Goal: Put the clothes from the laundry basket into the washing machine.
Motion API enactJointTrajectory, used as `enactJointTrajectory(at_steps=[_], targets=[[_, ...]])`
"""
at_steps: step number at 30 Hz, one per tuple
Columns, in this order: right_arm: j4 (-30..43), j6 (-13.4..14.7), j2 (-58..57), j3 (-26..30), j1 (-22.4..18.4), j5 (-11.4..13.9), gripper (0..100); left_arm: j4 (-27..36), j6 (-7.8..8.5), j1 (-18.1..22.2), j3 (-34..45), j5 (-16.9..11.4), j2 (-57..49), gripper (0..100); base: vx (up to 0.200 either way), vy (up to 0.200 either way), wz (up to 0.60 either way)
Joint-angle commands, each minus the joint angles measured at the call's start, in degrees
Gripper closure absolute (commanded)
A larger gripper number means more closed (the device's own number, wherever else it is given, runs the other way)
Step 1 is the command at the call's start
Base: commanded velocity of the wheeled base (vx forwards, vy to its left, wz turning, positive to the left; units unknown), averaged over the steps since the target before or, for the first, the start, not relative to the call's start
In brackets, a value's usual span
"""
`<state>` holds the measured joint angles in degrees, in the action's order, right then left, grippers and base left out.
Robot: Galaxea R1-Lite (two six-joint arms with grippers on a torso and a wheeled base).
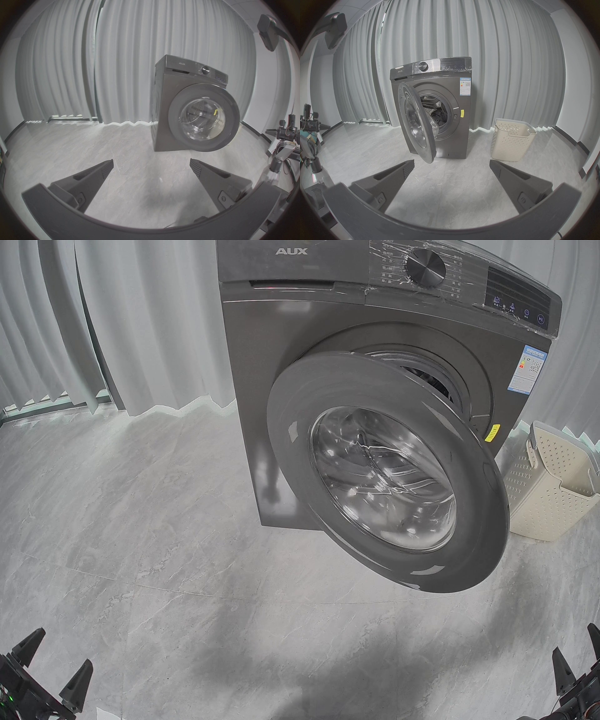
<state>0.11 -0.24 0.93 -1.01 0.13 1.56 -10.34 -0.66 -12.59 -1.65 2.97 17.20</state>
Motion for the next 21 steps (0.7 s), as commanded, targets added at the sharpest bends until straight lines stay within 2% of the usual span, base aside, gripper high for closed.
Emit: enactJointTrajectory(at_steps=[1, 5, 6, 7, 8, 9, 10, 11, 13, 15, 17, 19, 21], targets=[[-0.02, -0.02, -0.75, 0.92, -0.05, 0.11, 0, 5.33, -0.31, 6.79, 1.65, -1.48, -12.1, 0, 0.0, 0.0, 0.0], [-0.02, 0.07, -0.75, 0.92, 0.04, 0.11, 0, 6.03, -0.57, 8.99, 1.65, -1.48, -12.28, 0, 0.0, 0.0, 0.0], [-0.02, 0.16, -0.75, 0.92, 0.04, -0.07, 0, 6.38, -0.57, 11.8, 1.65, -1.92, -14.3, 0, 0.0, 0.0, 0.0], [-0.02, 0.16, -0.75, 0.92, 0.04, -0.07, 0, 6.38, -0.57, 11.8, 1.65, -1.92, -14.3, 0, 0.0, 0.0, 0.0], [0.07, 0.51, -0.84, 0.92, 0.04, -0.33, 0, 6.82, 0.57, 13.21, 1.56, -1.3, -17.2, 0, 0.0, 0.0, 0.0], [0.07, 0.6, -0.93, 0.92, 0.04, -0.42, 0, 7.35, 1.1, 12.94, 1.65, -0.95, -17.2, 0, 0.0, 0.0, 0.0], [0.07, 0.6, -0.93, 0.92, 0.04, -0.59, 0, 7.7, 0.92, 12.77, 1.56, -0.69, -17.2, 0, 0.0, 0.0, 0.0], [-0.02, 0.86, -0.93, 0.92, 0.04, -0.95, 0, 8.23, -0.31, 12.77, 1.56, -0.78, -17.2, 0, 0.0, 0.0, 0.0], [-0.2, 1.74, -0.93, 0.92, 0.04, -1.74, 0, 10.51, -1.71, 12.68, 1.56, -1.04, -17.2, 0, 0.0, 0.0, 0.0], [-1.43, 1.83, -0.93, 0.66, 0.04, -1.12, 0, 10.6, -0.66, 12.68, 1.56, -1.13, -17.2, 0, 0.0, 0.0, 0.0], [-6.0, 2.0, -0.84, -1.71, 0.13, -1.12, 0, 10.6, 0.75, 12.68, 1.56, -1.48, -17.2, 0, 0.0, 0.0, 0.0], [-8.55, 2.27, 1.09, -5.76, 0.31, -0.95, 0, 10.6, 0.83, 12.68, 1.56, -1.92, -17.2, 0, 0.0, 0.0, 0.0], [-8.37, 2.27, 5.31, -7.07, 0.74, -0.15, 0, 10.6, 0.48, 12.68, 1.56, -2.1, -17.2, 0, 0.0, 0.0, 0.0]])
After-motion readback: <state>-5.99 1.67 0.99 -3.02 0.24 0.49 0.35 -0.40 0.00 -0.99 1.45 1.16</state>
